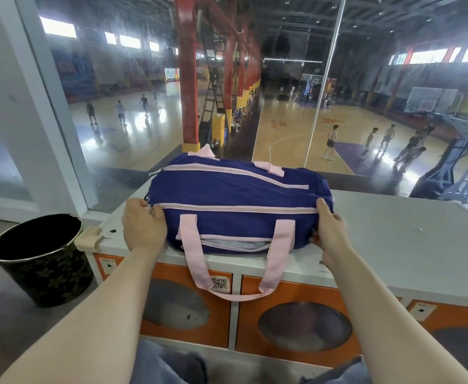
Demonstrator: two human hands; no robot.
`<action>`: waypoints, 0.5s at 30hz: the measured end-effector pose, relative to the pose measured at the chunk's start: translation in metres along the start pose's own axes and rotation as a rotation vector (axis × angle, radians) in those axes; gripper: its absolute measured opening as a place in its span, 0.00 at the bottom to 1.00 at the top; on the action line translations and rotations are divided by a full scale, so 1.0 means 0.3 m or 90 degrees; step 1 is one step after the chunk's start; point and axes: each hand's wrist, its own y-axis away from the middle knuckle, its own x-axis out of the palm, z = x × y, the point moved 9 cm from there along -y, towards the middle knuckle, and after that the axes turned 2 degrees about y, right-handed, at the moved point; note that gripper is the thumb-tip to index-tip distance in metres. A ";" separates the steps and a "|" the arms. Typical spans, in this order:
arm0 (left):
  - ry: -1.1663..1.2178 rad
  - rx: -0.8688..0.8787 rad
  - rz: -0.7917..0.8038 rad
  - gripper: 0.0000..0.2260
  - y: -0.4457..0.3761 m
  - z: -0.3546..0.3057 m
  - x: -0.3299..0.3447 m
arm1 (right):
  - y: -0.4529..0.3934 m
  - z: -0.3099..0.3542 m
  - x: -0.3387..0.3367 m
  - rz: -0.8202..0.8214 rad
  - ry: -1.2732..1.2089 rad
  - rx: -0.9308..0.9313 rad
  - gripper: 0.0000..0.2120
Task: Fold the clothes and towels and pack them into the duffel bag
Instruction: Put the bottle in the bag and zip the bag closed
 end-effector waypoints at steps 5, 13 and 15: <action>0.006 0.249 0.109 0.05 0.082 -0.225 0.095 | 0.035 0.029 0.049 0.099 0.102 -0.087 0.37; -0.087 0.454 0.391 0.04 0.343 -0.458 0.280 | 0.089 -0.024 0.112 0.108 0.406 -0.070 0.60; -0.118 0.459 0.455 0.03 0.390 -0.456 0.322 | 0.106 -0.013 0.111 0.072 0.446 -0.109 0.56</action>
